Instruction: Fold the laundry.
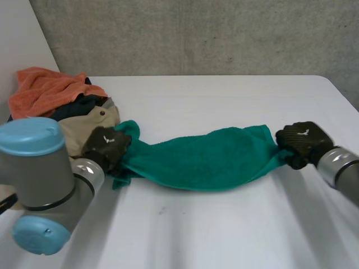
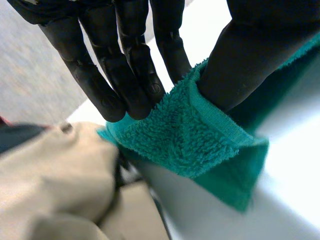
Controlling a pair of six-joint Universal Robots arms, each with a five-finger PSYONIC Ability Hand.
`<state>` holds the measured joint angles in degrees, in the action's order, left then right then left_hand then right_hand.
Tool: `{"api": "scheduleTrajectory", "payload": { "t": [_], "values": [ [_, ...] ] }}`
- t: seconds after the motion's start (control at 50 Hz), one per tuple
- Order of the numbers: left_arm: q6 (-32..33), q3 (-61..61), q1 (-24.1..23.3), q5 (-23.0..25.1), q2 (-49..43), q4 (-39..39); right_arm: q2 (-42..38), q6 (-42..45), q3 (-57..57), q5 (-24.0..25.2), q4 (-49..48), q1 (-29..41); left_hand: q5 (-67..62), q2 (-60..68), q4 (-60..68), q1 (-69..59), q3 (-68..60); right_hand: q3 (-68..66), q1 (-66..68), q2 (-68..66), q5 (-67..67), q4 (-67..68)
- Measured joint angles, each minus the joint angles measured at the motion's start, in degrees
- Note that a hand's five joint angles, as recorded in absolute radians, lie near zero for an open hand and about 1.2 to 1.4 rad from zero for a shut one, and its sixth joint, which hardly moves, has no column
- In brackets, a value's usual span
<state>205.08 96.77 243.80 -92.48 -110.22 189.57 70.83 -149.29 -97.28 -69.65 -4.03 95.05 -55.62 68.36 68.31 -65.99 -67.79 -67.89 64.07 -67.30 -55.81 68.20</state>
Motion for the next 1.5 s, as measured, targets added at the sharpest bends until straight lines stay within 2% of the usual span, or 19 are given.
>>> {"api": "scheduleTrajectory", "payload": {
  "t": [0.08, 0.16, 0.26, 0.32, 0.38, 0.5, 0.56, 0.7, 0.74, 0.8, 0.98, 1.08, 1.22, 1.32, 1.38, 1.42, 1.44, 1.48, 1.5],
  "values": [
    [-0.4, 1.0, -0.6, 0.7, 4.9, -1.3, 4.2, 4.7, 3.2, 0.3, 14.1, -2.5, 0.0, 0.0, 0.0, 0.0, 0.0, 0.0, 0.0, 0.0, 0.0, 0.0],
    [2.0, 0.7, -0.9, 0.8, 5.9, -5.8, 4.7, 12.4, 6.5, 0.2, 28.2, -4.0, 0.0, 0.0, 0.0, 0.0, 0.0, 0.0, 0.0, 0.0, 0.0, 0.0],
    [6.7, -2.9, -0.7, -0.1, 0.5, -11.7, -0.1, 21.7, 10.0, -1.5, 37.8, -3.2, 0.0, 0.1, 0.0, 0.0, -0.2, -0.1, 0.0, 0.0, 0.0, 0.0],
    [9.0, -7.1, -0.7, -1.4, -3.9, -13.8, -4.1, 23.8, 12.7, -3.6, 38.0, -1.6, 0.0, 0.2, 0.2, 0.0, -0.2, -0.2, 0.0, 0.0, 0.0, 0.0],
    [10.4, -13.3, -0.9, -2.6, -7.1, -14.3, -6.8, 22.8, 15.9, -5.2, 35.8, -0.3, 0.0, 0.2, 0.2, 0.0, -0.2, -0.2, 0.0, 0.0, 0.0, 0.0],
    [12.1, -31.3, -1.3, -4.3, -9.9, -11.6, -9.9, 10.9, 30.0, -8.0, 23.2, 2.4, 0.0, 0.2, 0.2, 0.0, -0.2, -0.2, 0.0, 0.0, 0.0, 0.0],
    [12.0, -41.7, -1.0, -3.7, -9.3, -7.2, -8.8, 0.5, 37.3, -9.2, 12.7, 2.9, 0.0, 0.2, 0.2, 0.0, -0.2, -0.2, 0.0, 0.0, -0.6, 0.0],
    [7.5, -50.5, 0.5, 1.6, -5.2, 9.3, -1.4, -22.4, 40.5, -14.1, -14.9, 1.7, 0.0, 0.2, 0.3, 0.0, -0.2, -0.2, 0.0, 0.0, -1.1, 0.0],
    [6.3, -50.0, 1.0, 1.9, -4.1, 12.1, 0.2, -25.4, 39.5, -14.9, -19.4, 1.1, 0.0, 0.2, 0.3, 0.0, -0.2, -0.2, 0.0, 0.0, -1.2, 0.0],
    [5.2, -47.8, 1.7, 1.3, -2.8, 12.6, 1.3, -27.1, 37.5, -15.0, -21.0, 0.4, 0.0, 0.2, 0.3, 0.0, -0.2, -0.2, 0.0, 0.0, -1.7, 0.0],
    [3.7, -31.4, 2.5, 0.0, 1.1, 6.7, 0.7, -24.0, 30.0, -9.9, -10.9, -0.4, 0.0, 0.3, 0.3, 0.0, -0.3, -0.2, 1.2, 0.0, -2.2, 0.0],
    [3.4, -15.7, 1.2, 1.6, 2.7, 6.6, 1.3, -21.8, 20.2, -5.6, -6.8, -1.6, 0.0, 0.3, 0.3, 0.0, -0.3, -0.2, 1.2, 0.0, -2.5, 0.0],
    [3.5, 0.5, -1.2, 3.4, -1.2, 11.4, -0.7, -15.5, 5.1, -0.3, -4.8, -3.9, 0.0, 0.3, 0.3, 0.0, -0.3, -0.2, 1.2, 0.0, -2.5, 0.0],
    [3.7, 4.1, -1.7, 2.8, -6.2, 14.7, -3.6, -8.9, 0.2, 1.3, -4.4, -5.7, 0.0, 0.3, 0.3, 0.0, -0.3, -0.2, 1.2, 0.0, -2.5, 0.0],
    [4.0, 4.2, -1.6, 1.9, -9.0, 16.1, -5.0, -5.0, -0.8, 1.6, -3.6, -7.1, 5.5, -7.2, -7.2, 6.5, 6.8, -0.2, 1.2, 0.0, -2.5, 0.0],
    [4.2, 4.1, -1.6, 1.6, -9.5, 16.4, -5.2, -4.3, -0.8, 1.6, -3.2, -7.4, 5.5, -7.2, -7.2, 6.5, 6.8, -0.2, 1.2, 0.0, -2.5, 0.0],
    [4.6, 3.6, -1.4, 1.0, -10.3, 17.0, -5.5, -3.2, -0.4, 1.5, -2.4, -8.1, 16.5, -19.2, -19.2, 18.5, 18.6, -0.2, 1.2, 0.0, -2.6, 0.0],
    [5.0, 3.2, -1.2, 0.5, -10.6, 17.5, -5.6, -2.8, 0.0, 1.4, -1.9, -8.6, 19.2, -21.8, -21.9, 20.7, 21.1, -0.2, 1.2, 0.0, -2.6, 0.0],
    [5.5, 2.9, -0.9, -0.2, -10.7, 18.0, -5.5, -2.8, 0.4, 1.3, -1.3, -8.9, 25.1, -27.8, -27.6, 25.8, 27.2, -0.2, 1.2, 0.0, -2.6, 0.0]
  ]
}}
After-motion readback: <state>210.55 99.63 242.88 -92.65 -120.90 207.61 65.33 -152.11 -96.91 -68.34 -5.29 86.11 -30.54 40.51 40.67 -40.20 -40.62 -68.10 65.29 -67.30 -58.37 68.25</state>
